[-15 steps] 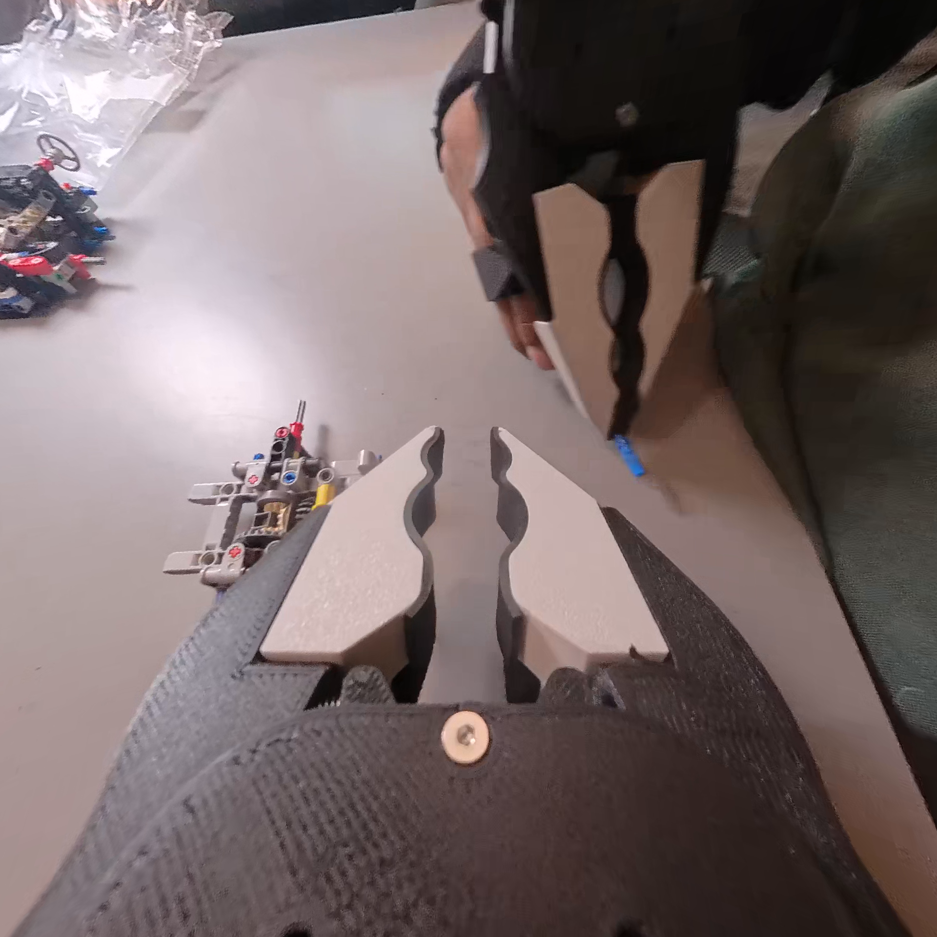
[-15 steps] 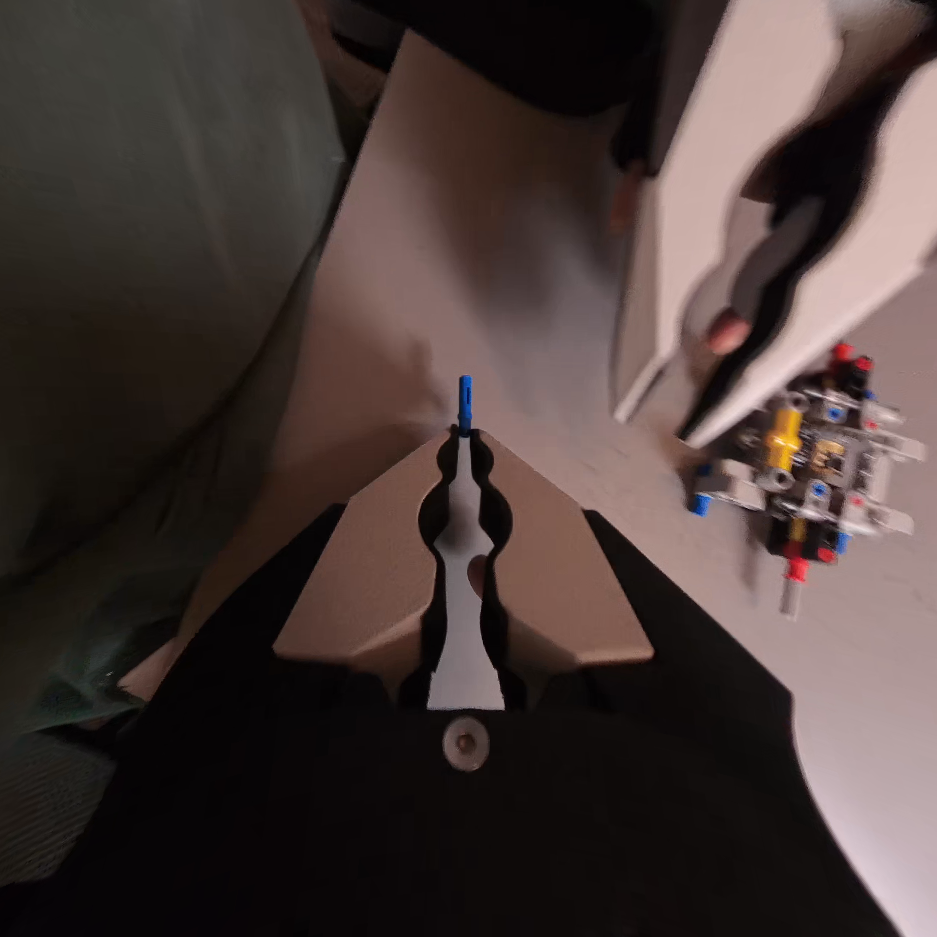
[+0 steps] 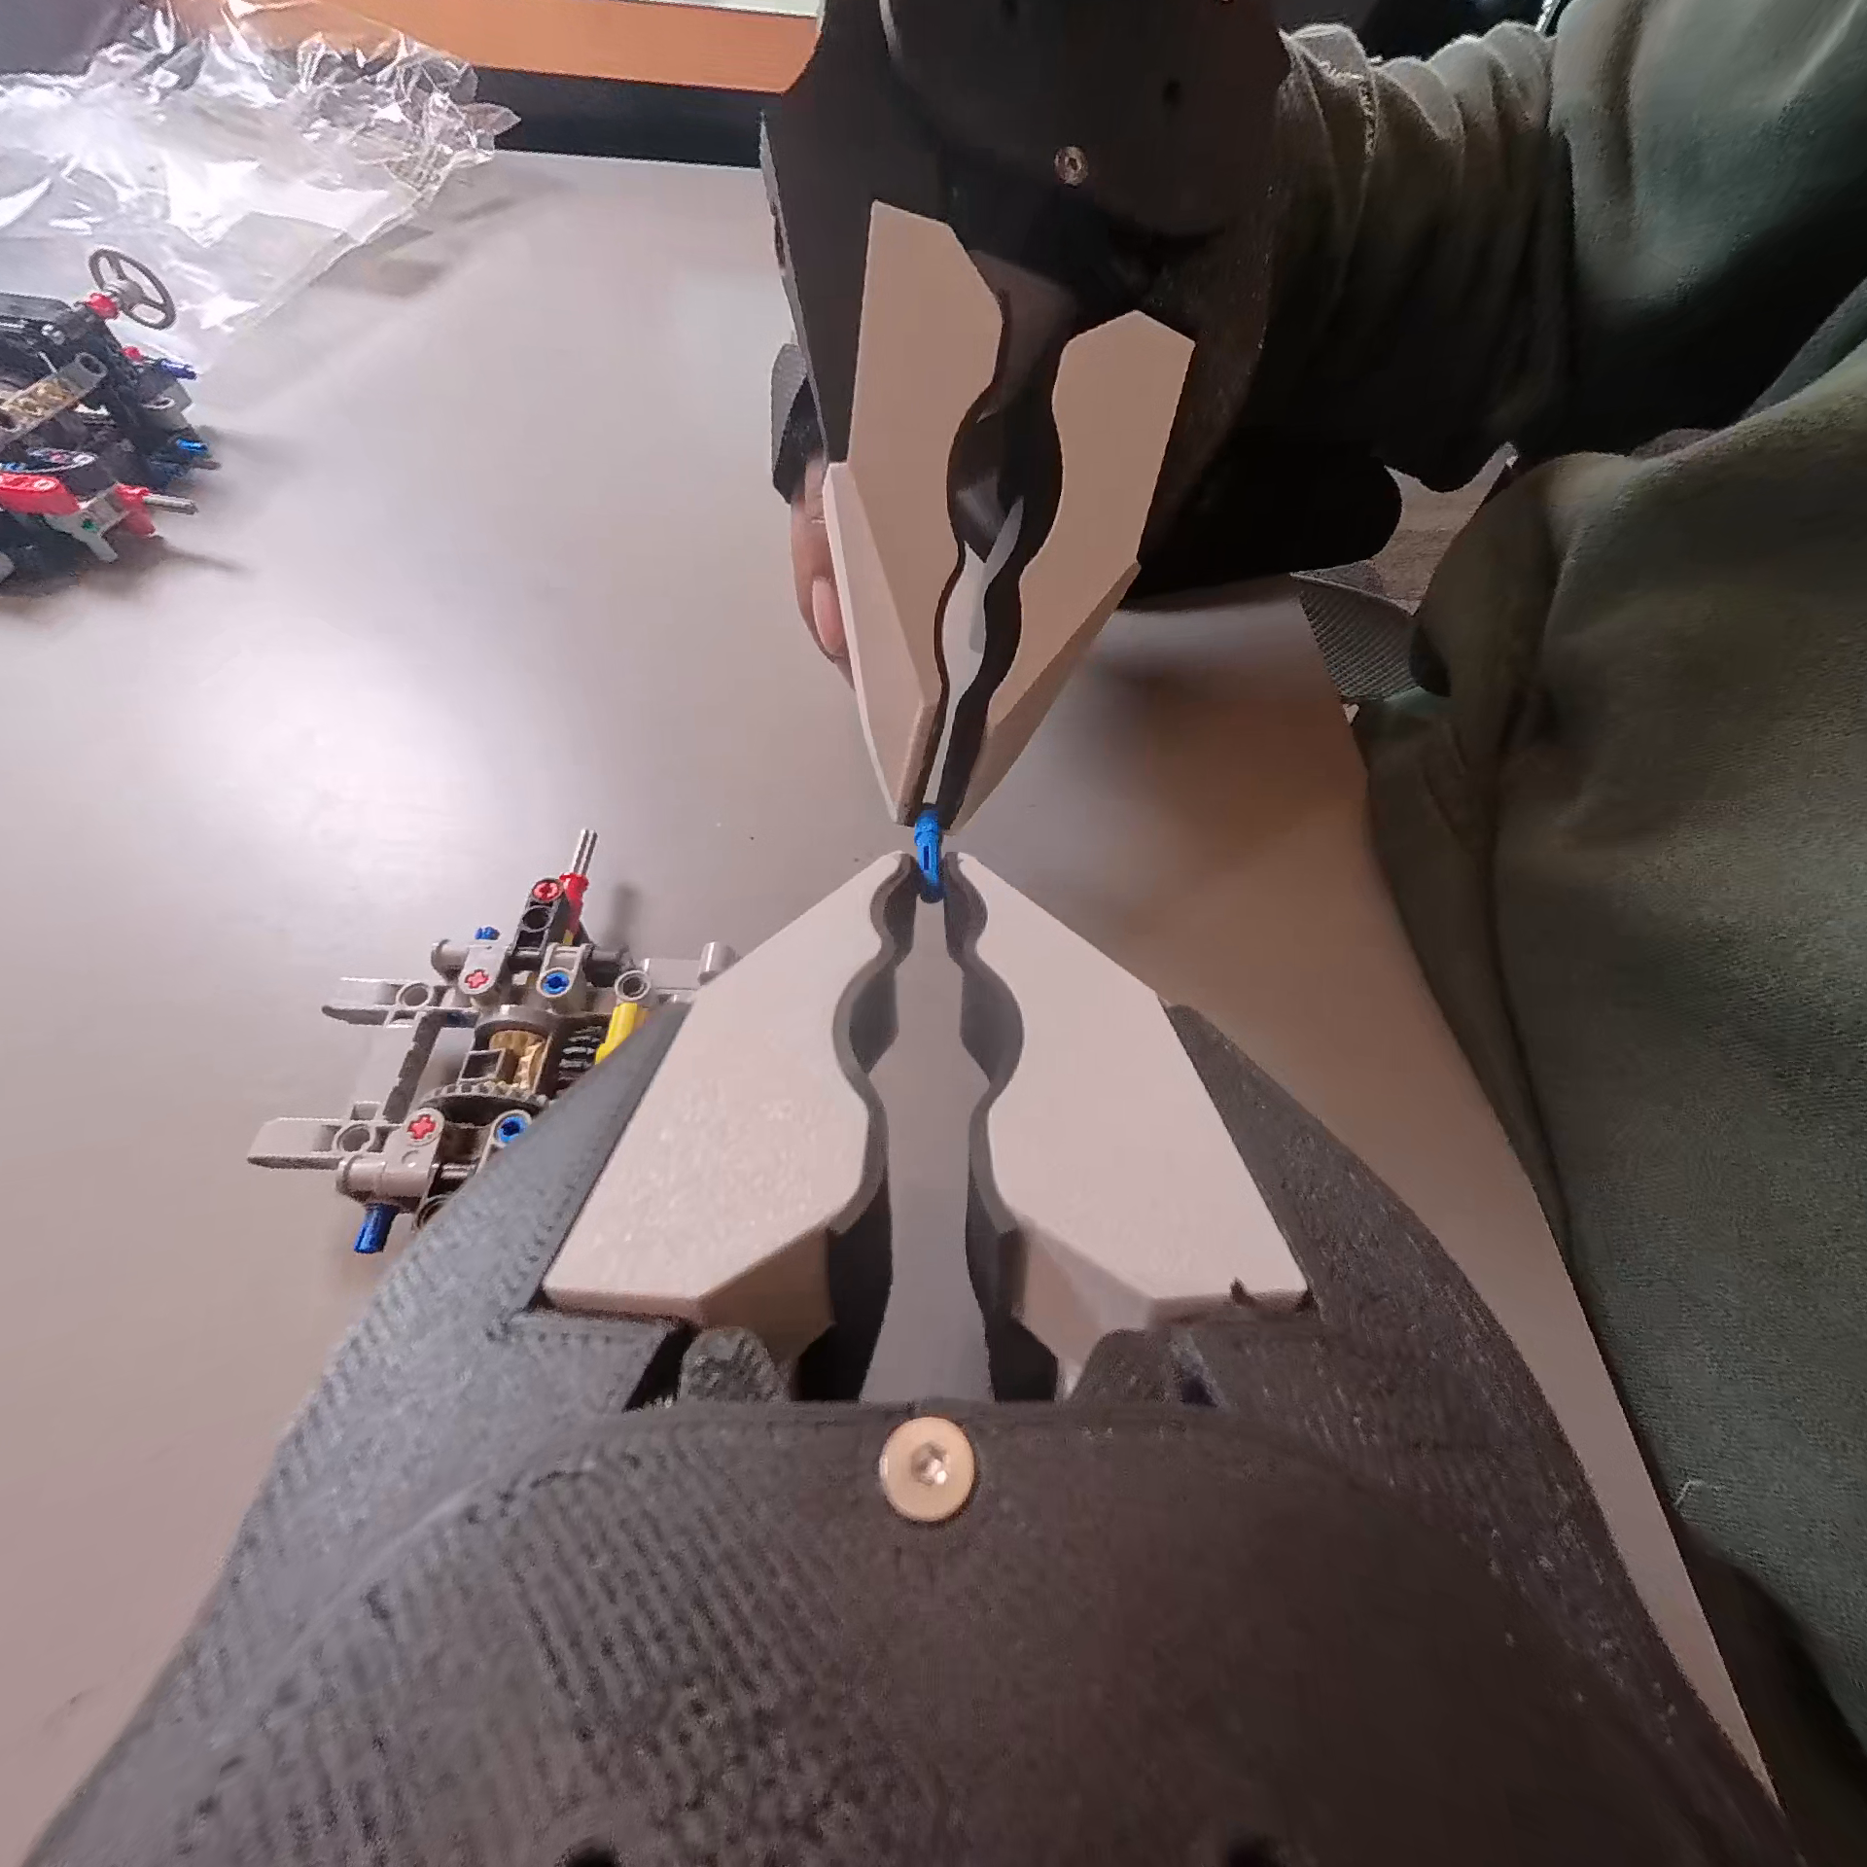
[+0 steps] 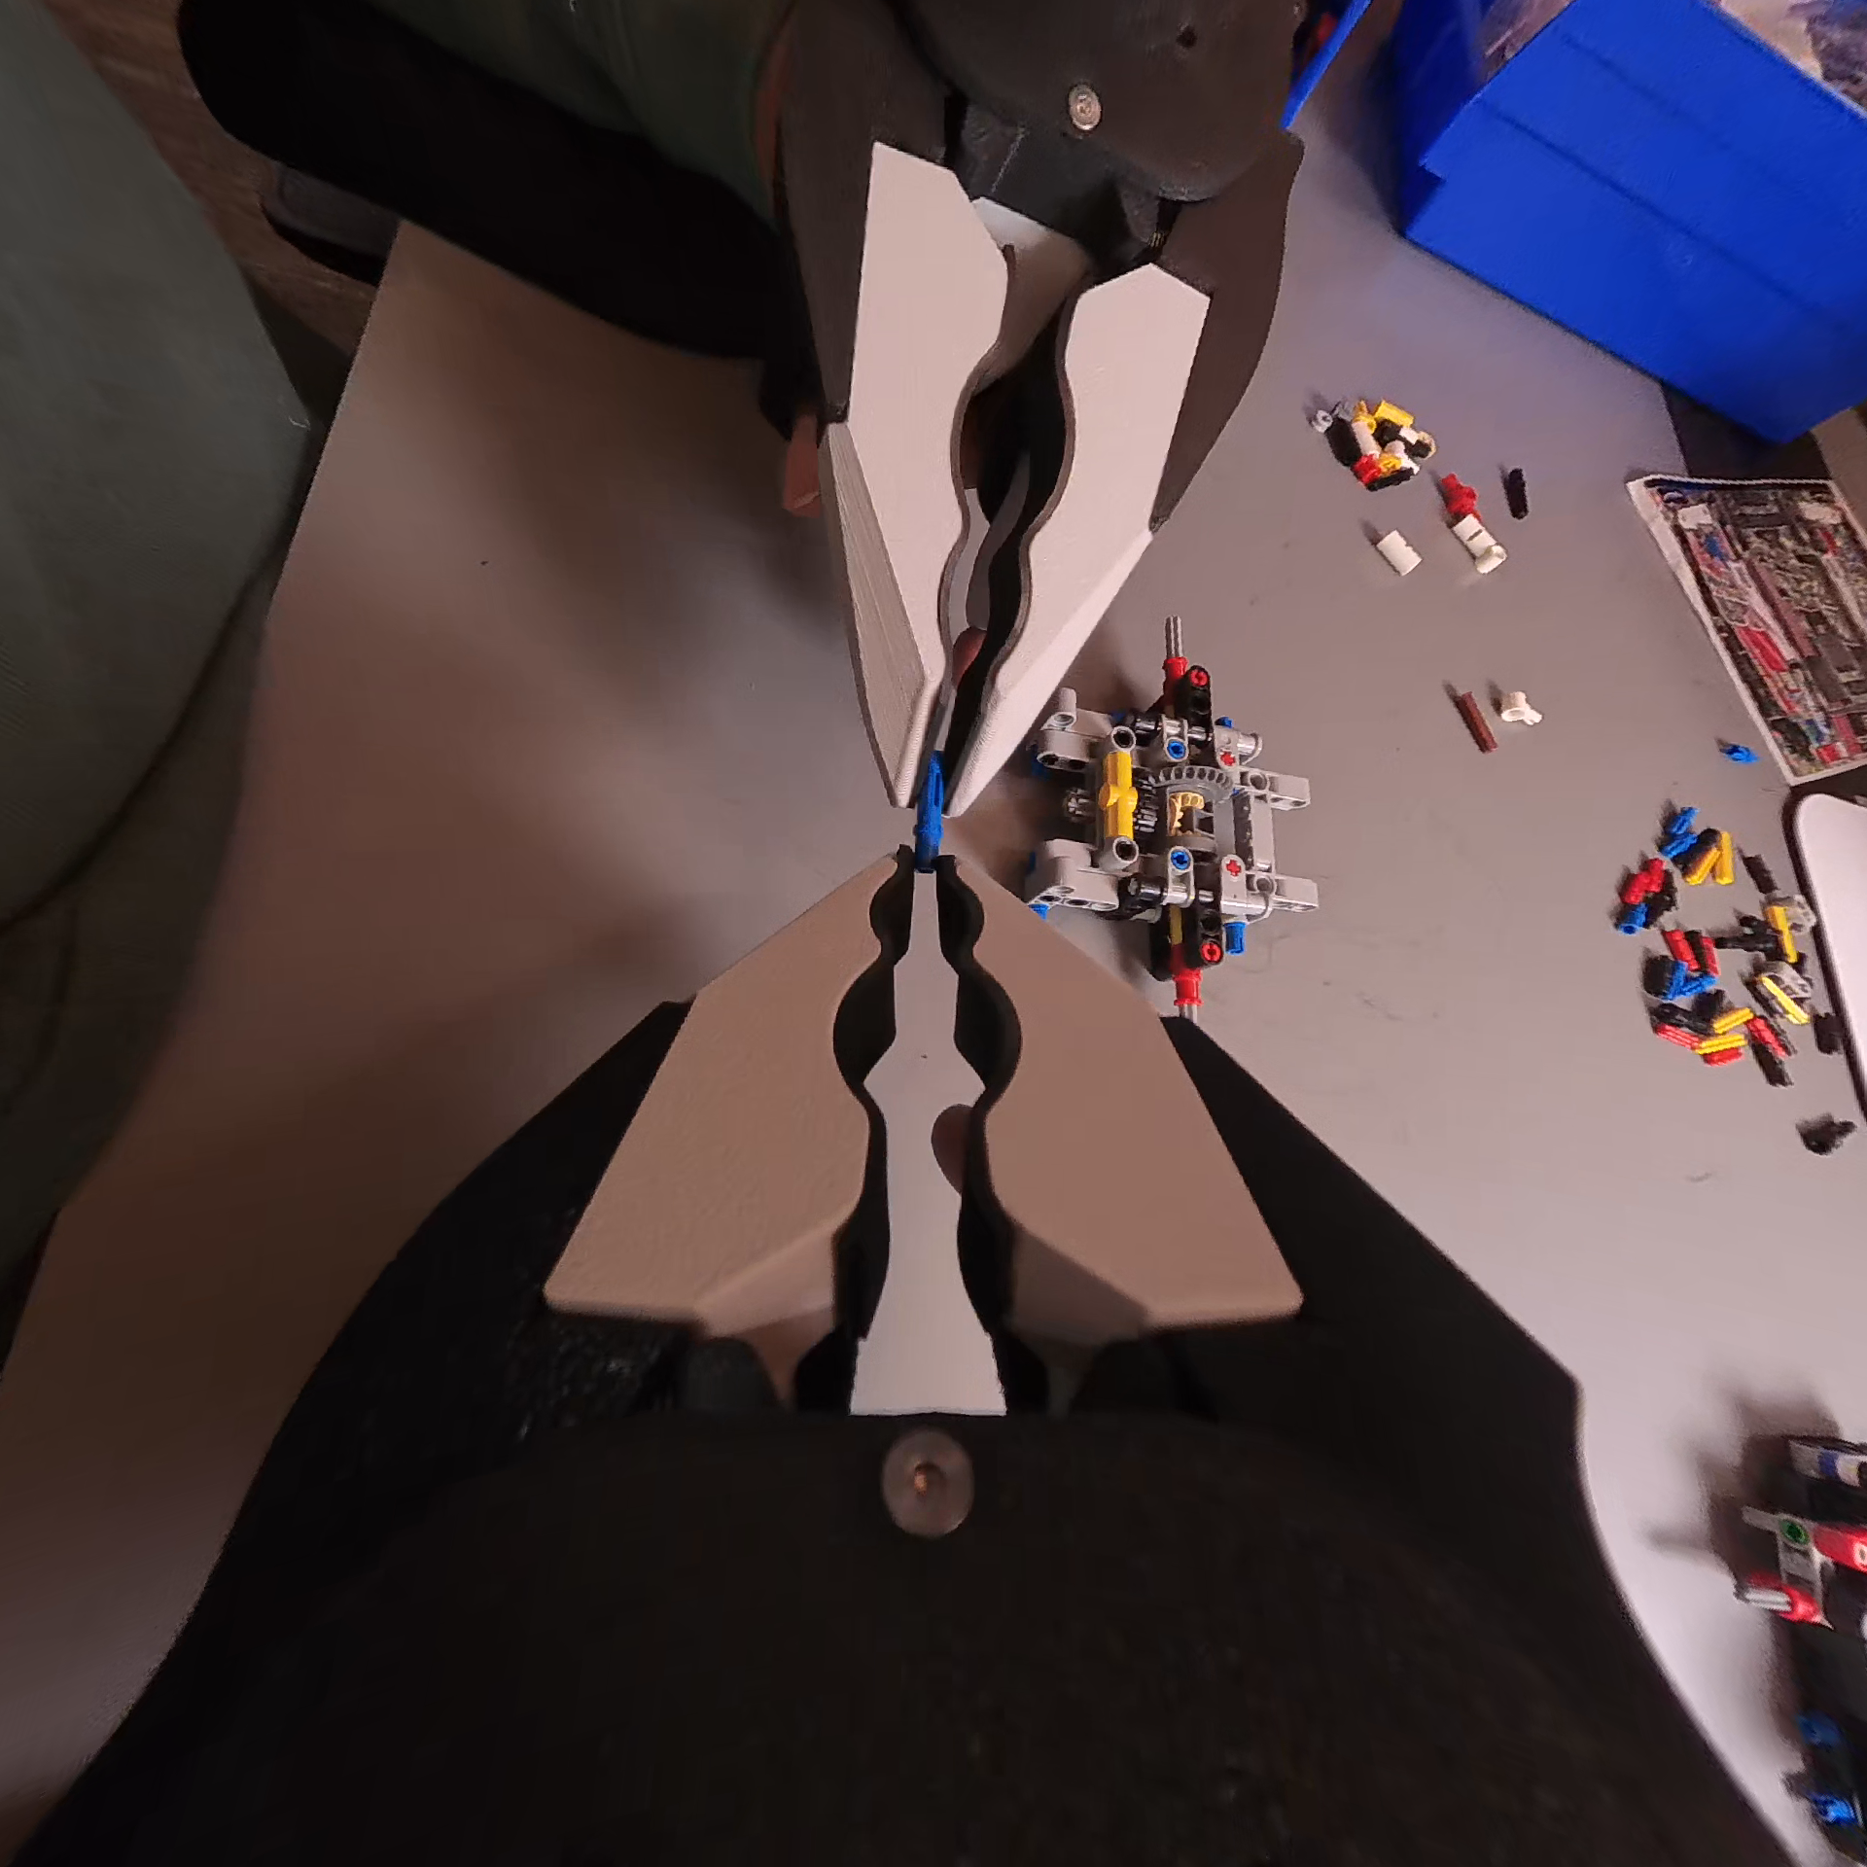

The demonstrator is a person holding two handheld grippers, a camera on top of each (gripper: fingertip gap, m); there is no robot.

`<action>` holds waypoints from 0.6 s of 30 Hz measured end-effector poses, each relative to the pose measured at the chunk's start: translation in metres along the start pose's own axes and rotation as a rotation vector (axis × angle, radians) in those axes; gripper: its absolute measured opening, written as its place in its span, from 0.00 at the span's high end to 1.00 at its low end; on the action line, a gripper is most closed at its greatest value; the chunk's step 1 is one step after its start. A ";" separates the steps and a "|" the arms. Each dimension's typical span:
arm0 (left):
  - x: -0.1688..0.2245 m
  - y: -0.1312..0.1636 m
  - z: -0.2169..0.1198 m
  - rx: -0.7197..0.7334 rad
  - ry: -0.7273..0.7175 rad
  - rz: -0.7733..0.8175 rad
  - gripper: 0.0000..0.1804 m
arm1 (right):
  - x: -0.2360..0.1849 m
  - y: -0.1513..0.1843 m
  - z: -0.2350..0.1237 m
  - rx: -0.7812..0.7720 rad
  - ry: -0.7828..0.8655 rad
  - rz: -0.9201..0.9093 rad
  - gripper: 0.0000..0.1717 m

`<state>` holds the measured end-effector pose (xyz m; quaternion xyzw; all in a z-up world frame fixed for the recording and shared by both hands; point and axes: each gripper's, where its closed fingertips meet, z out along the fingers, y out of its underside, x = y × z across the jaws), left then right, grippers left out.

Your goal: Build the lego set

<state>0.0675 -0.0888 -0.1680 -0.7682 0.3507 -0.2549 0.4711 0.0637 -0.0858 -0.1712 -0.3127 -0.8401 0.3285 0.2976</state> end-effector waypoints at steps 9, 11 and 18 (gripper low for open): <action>0.012 -0.036 -0.021 0.219 0.155 -0.104 0.98 | 0.006 -0.047 -0.033 0.347 0.062 -0.038 0.91; 0.018 -0.041 -0.024 0.249 0.210 -0.136 0.98 | 0.001 -0.050 -0.032 0.338 0.057 -0.080 0.90; 0.026 -0.039 -0.018 0.228 0.253 -0.146 0.98 | -0.009 -0.048 -0.025 0.310 0.031 -0.124 0.95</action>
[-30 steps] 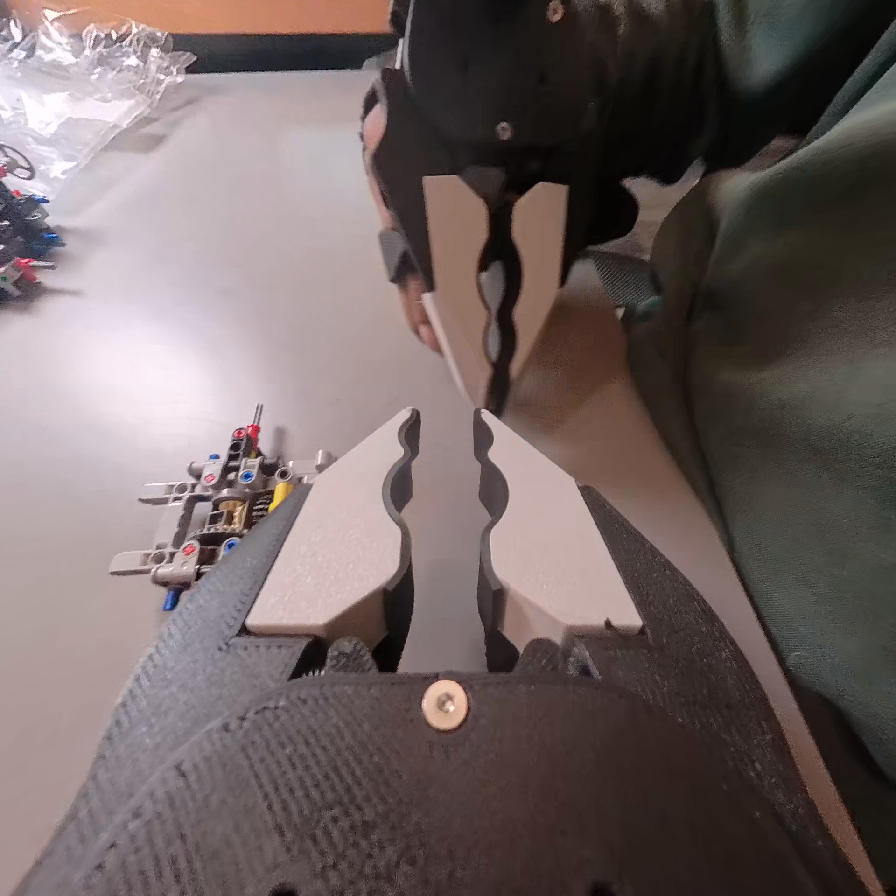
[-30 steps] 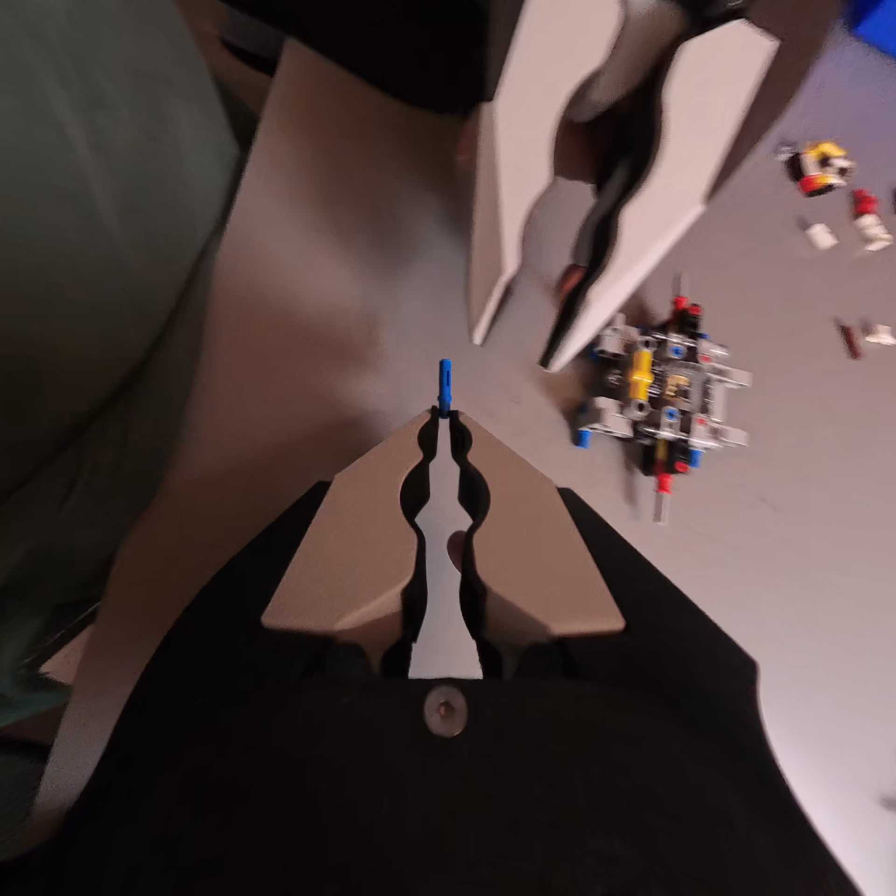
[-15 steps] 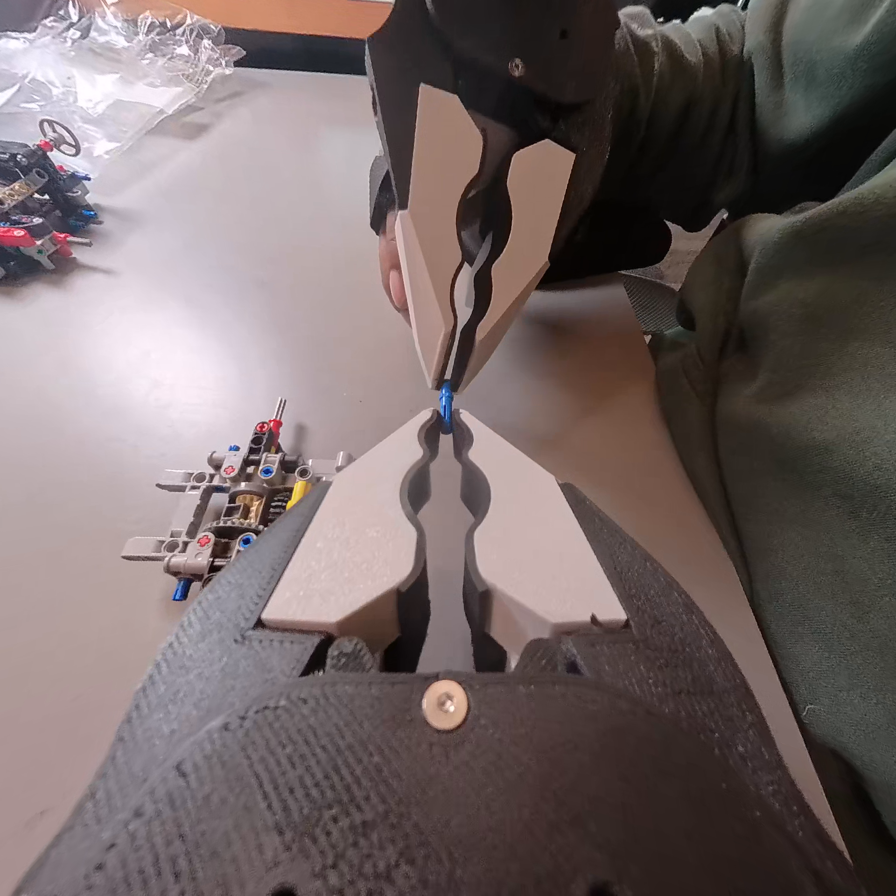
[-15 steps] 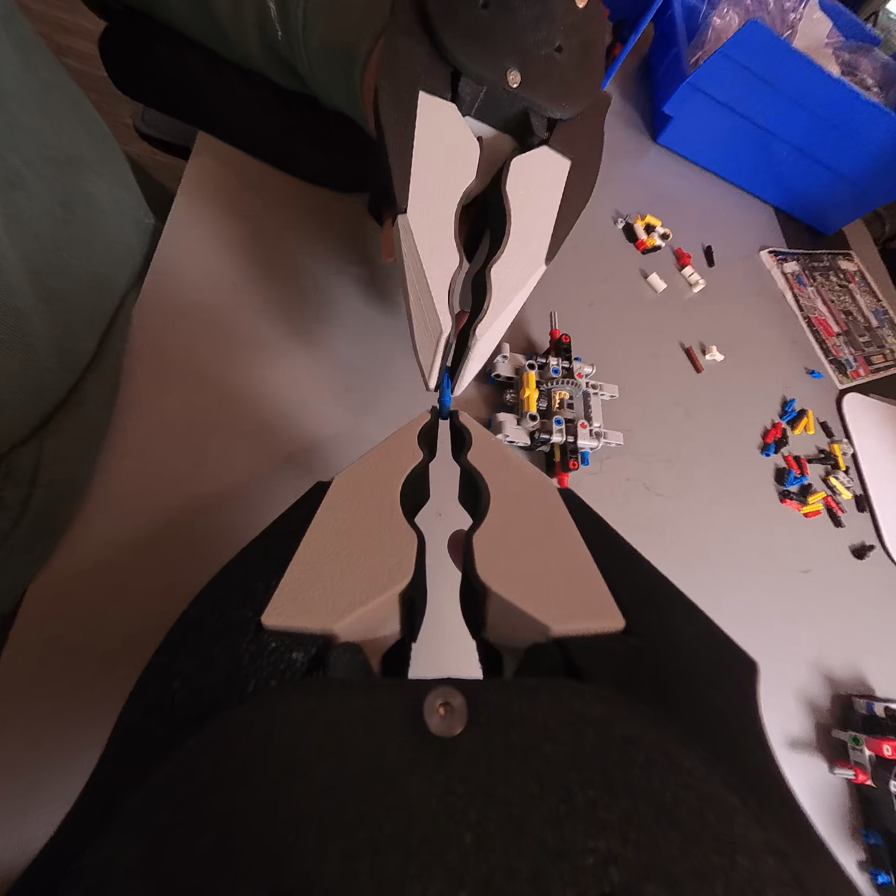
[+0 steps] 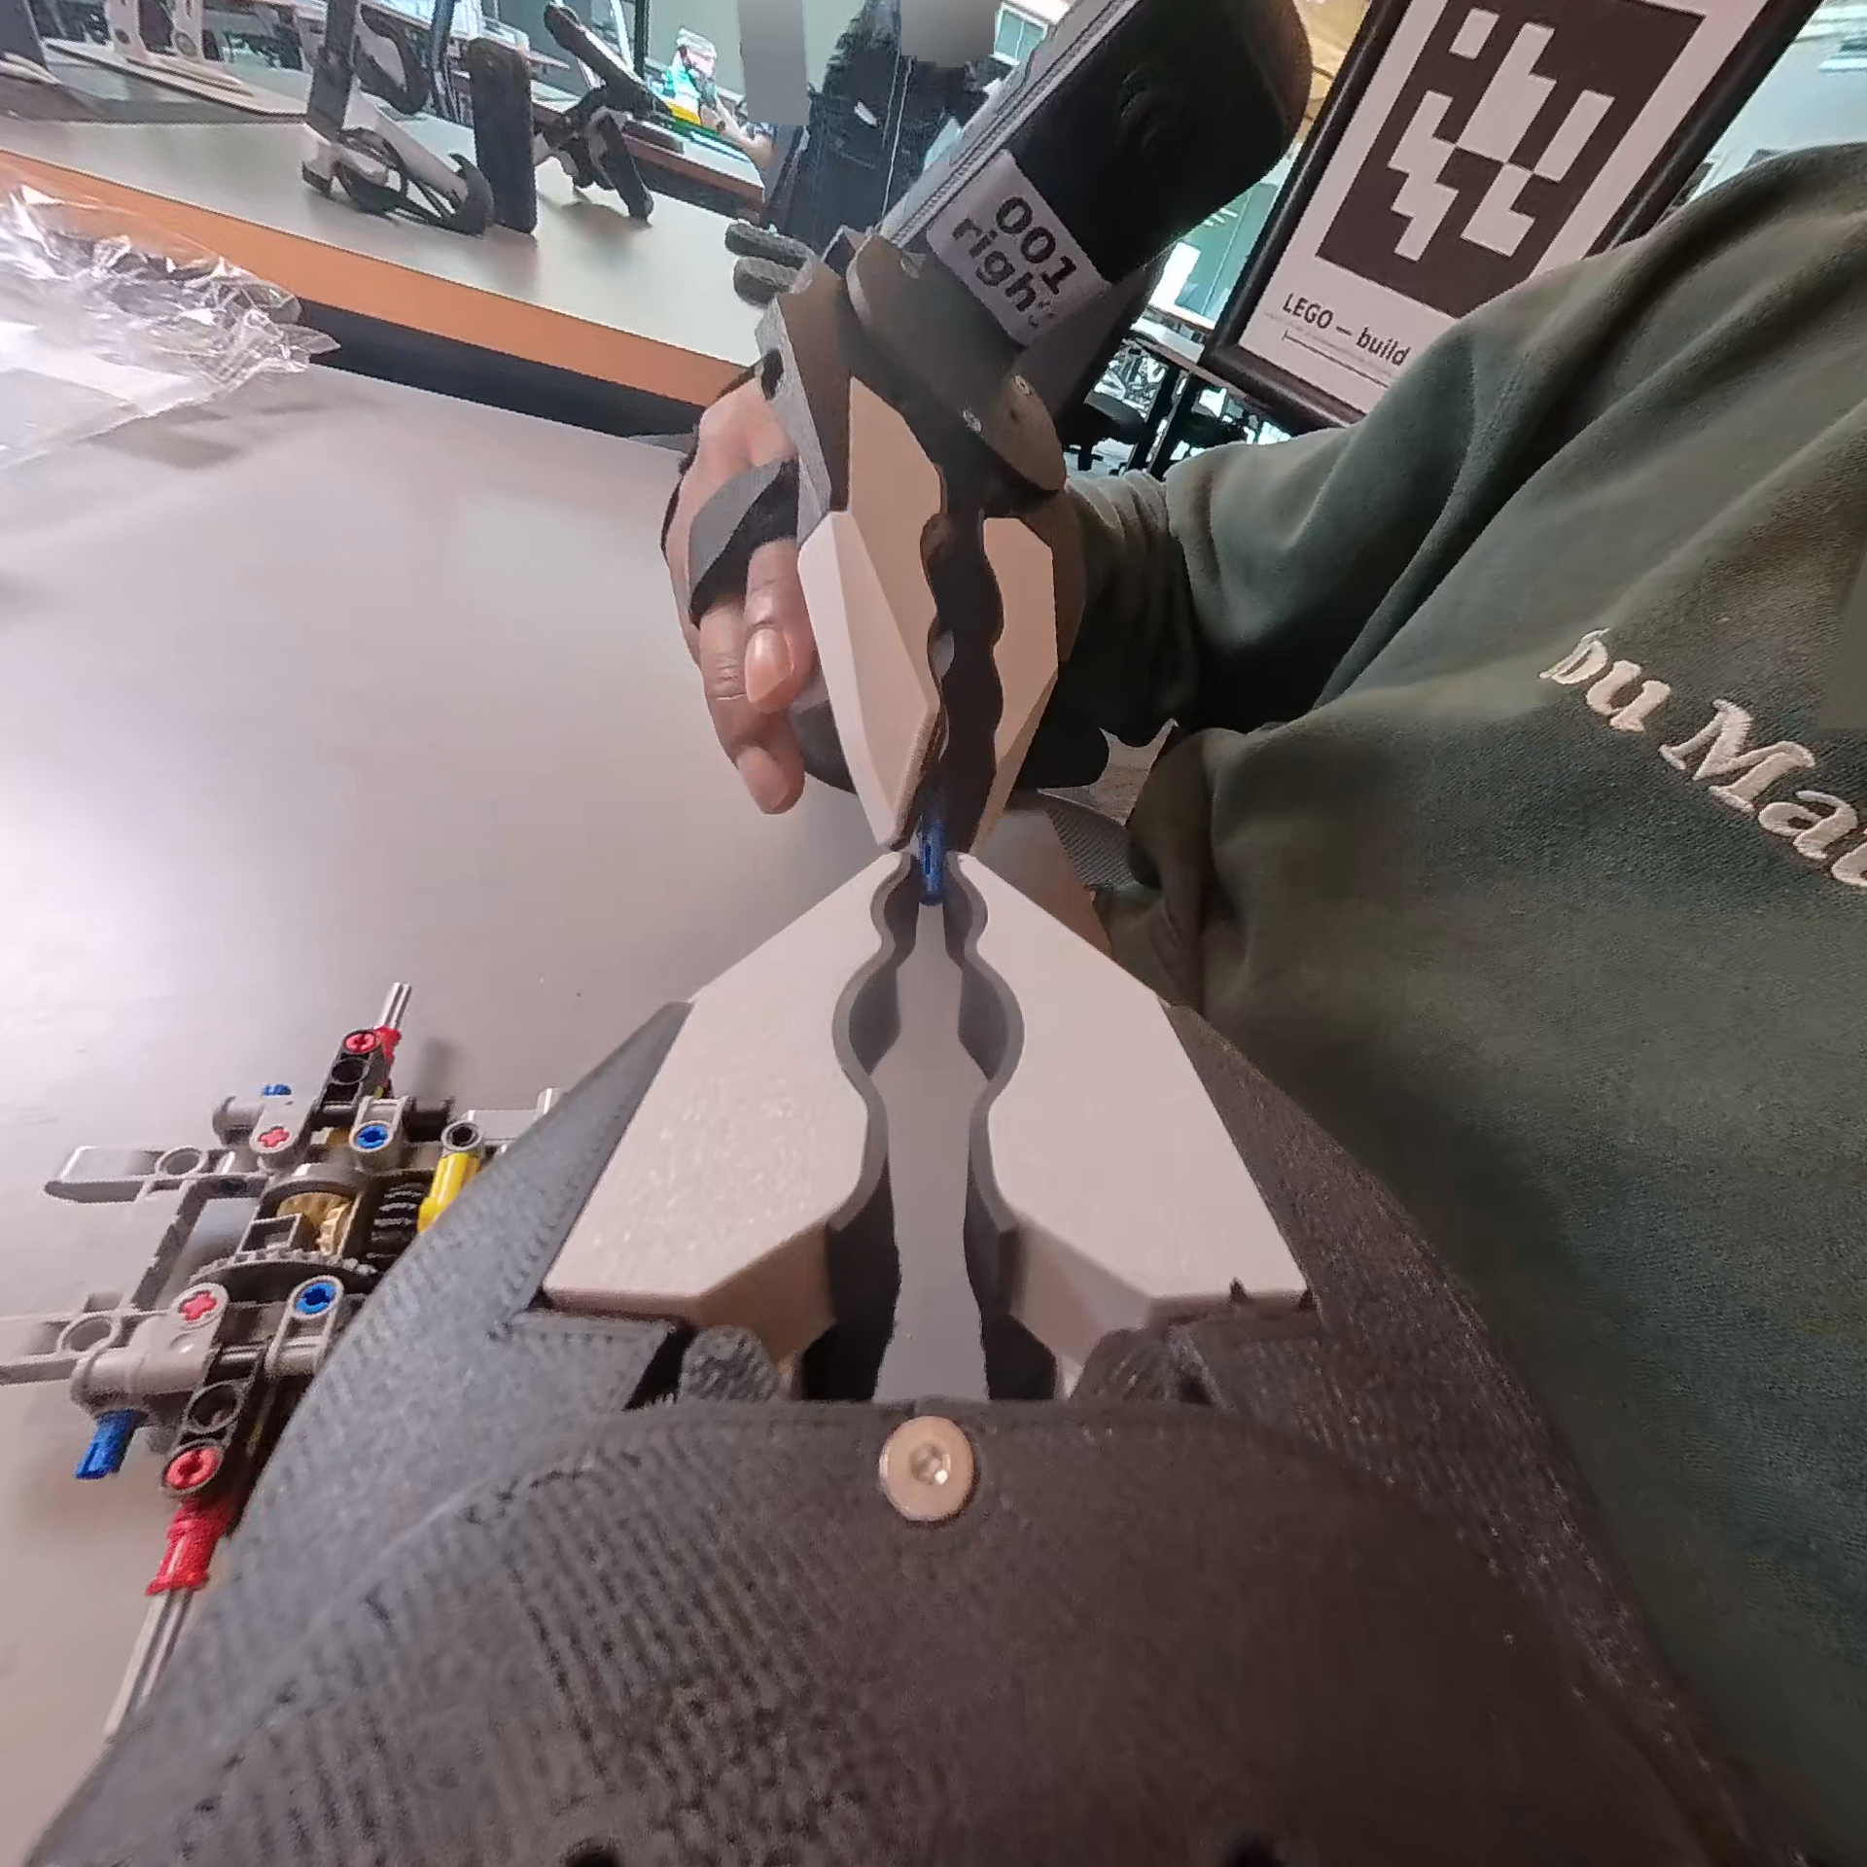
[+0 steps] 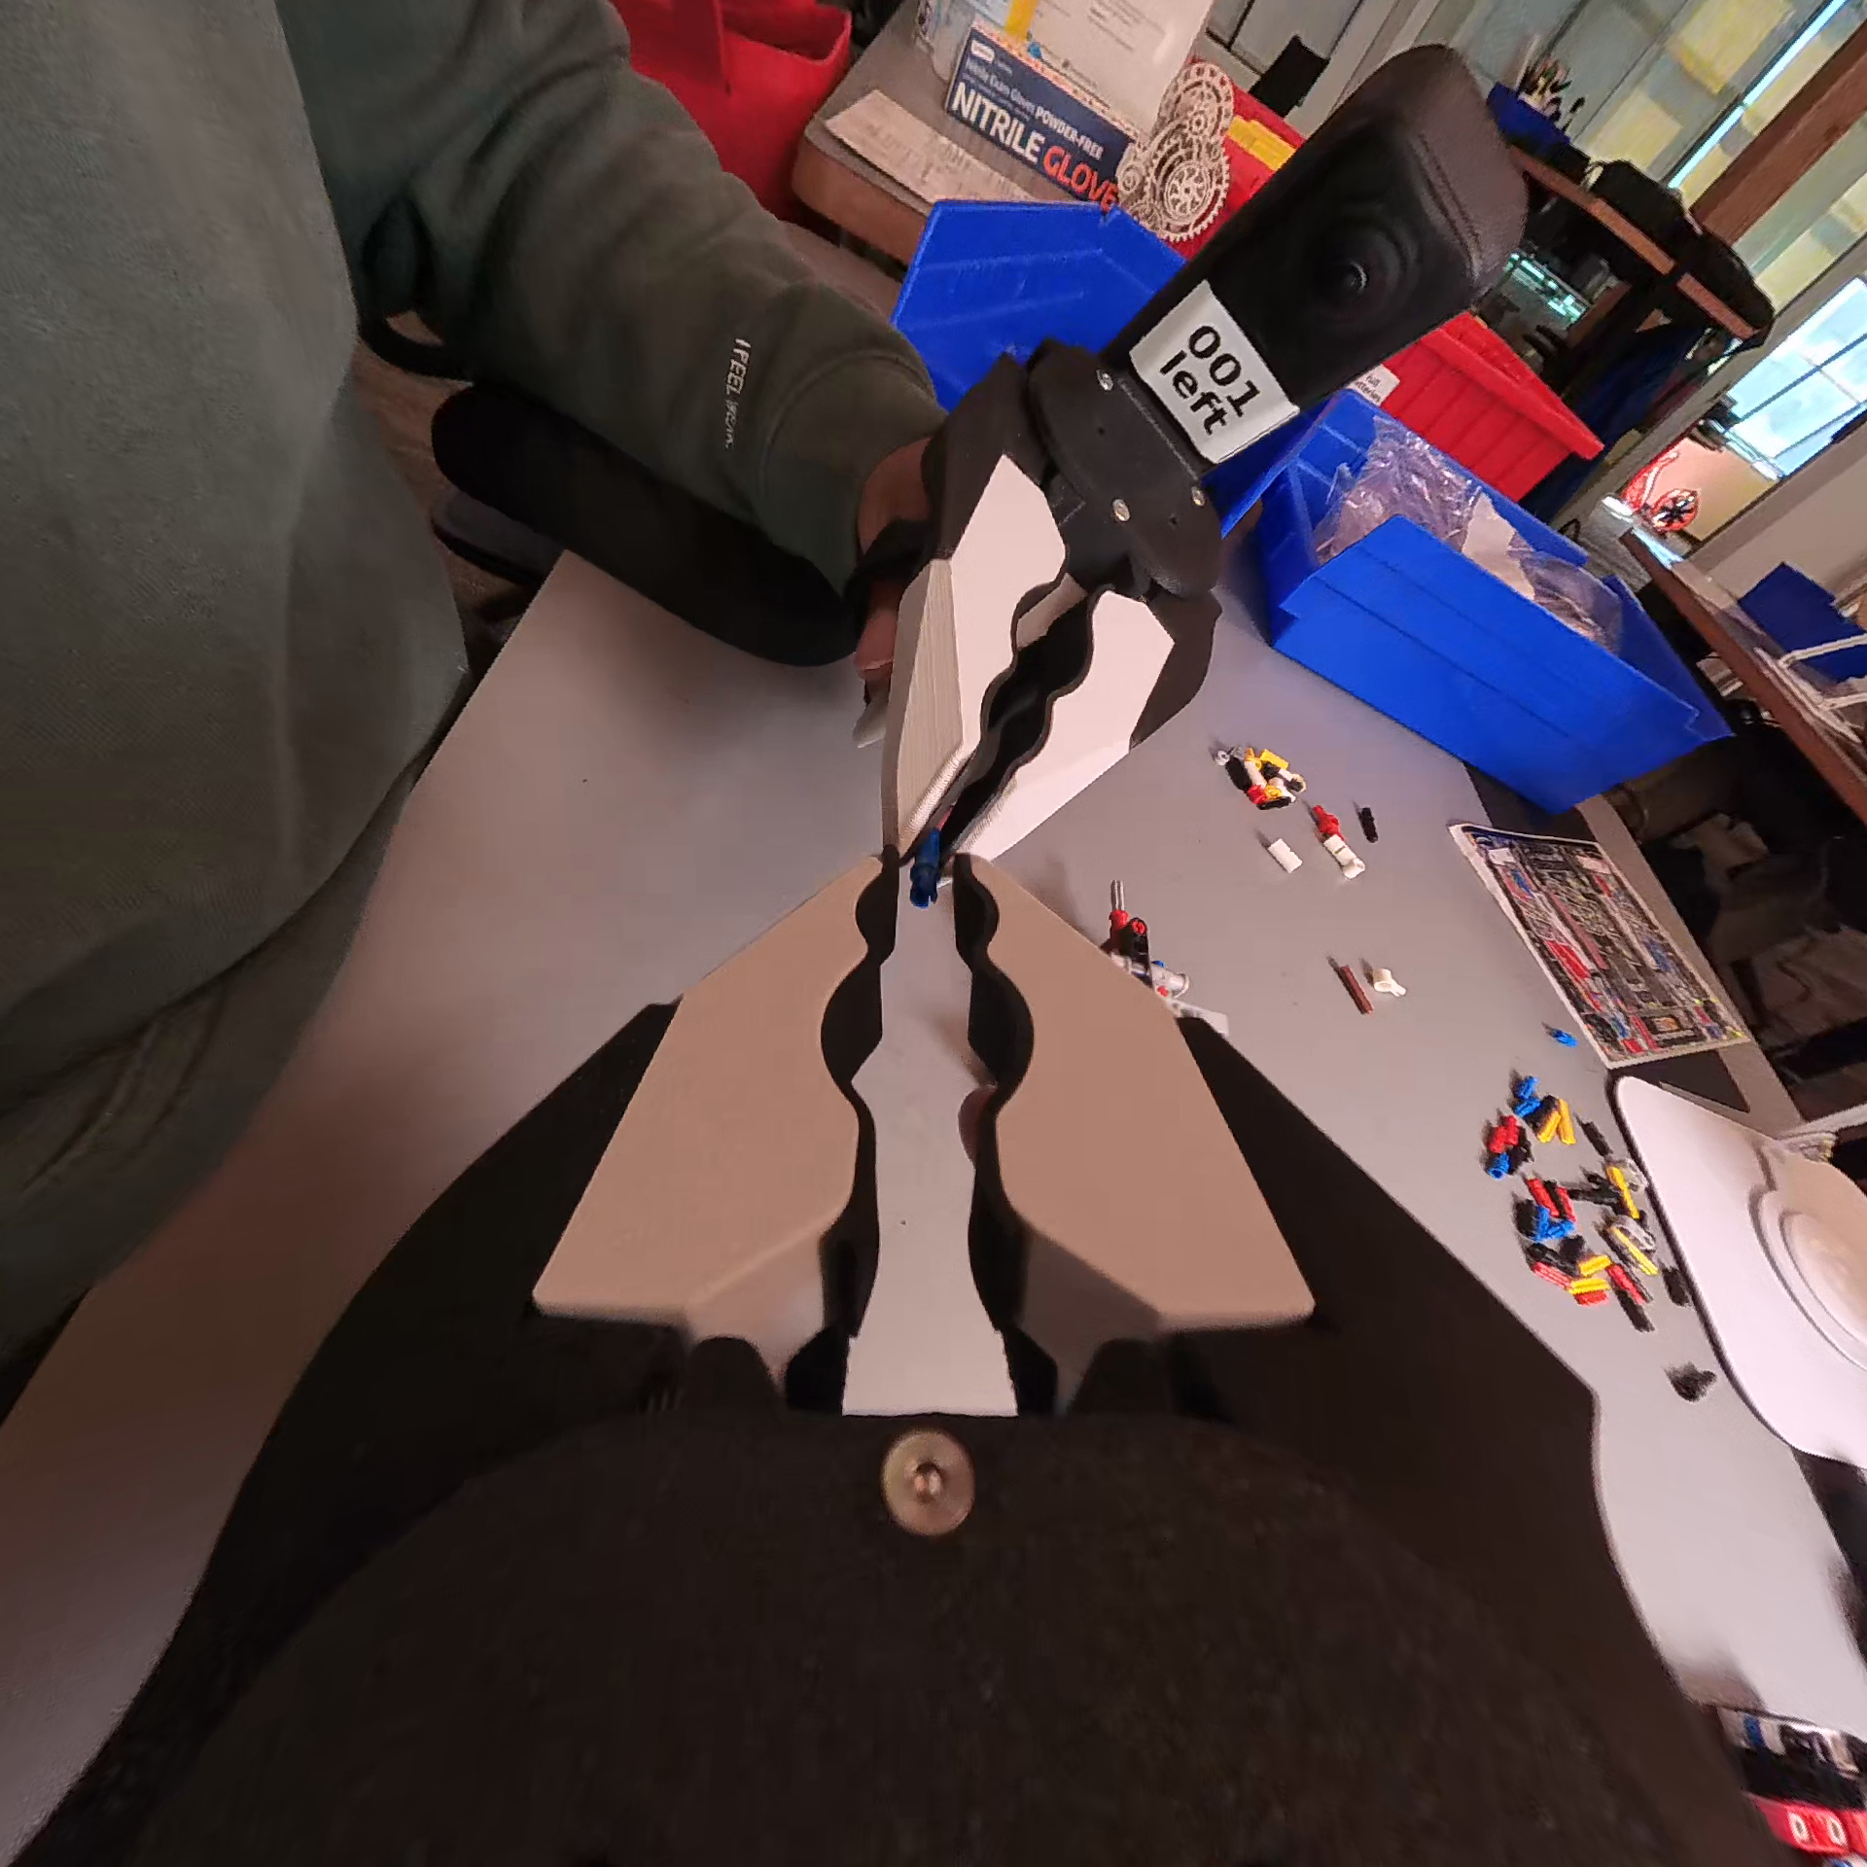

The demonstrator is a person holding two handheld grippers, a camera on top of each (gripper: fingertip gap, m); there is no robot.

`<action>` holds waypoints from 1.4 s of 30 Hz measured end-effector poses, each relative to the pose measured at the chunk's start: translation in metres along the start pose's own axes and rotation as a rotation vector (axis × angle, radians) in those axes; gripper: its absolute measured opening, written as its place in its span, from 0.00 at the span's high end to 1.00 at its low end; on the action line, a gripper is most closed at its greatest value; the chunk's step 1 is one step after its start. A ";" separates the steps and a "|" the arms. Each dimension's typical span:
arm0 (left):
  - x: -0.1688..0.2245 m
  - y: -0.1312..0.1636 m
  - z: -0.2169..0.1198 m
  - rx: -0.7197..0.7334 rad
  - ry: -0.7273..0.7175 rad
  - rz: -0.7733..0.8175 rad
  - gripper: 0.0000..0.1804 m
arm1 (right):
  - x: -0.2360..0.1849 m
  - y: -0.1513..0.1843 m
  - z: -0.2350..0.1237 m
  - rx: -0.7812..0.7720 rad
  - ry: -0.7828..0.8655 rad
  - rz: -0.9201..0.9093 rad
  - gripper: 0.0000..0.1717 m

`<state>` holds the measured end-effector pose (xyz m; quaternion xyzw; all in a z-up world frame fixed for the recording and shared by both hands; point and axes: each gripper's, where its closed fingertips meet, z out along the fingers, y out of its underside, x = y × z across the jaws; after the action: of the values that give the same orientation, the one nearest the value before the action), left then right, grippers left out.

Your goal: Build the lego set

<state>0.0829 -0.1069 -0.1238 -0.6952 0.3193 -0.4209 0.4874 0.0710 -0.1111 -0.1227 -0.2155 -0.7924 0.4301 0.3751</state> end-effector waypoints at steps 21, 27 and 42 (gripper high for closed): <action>-0.026 0.003 -0.005 -0.023 -0.155 0.038 0.95 | 0.012 0.021 -0.005 -0.011 -0.026 0.196 0.98; -0.086 0.021 -0.043 -0.316 -0.499 0.195 0.79 | 0.048 0.079 -0.013 -0.180 0.050 0.328 0.98; -0.125 0.070 -0.035 -0.964 -0.386 0.127 0.58 | 0.056 0.104 -0.017 -0.205 0.072 0.409 0.98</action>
<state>-0.0058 -0.0363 -0.2180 -0.8849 0.4225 -0.0598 0.1865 0.0514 -0.0092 -0.1814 -0.4239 -0.7577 0.4067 0.2842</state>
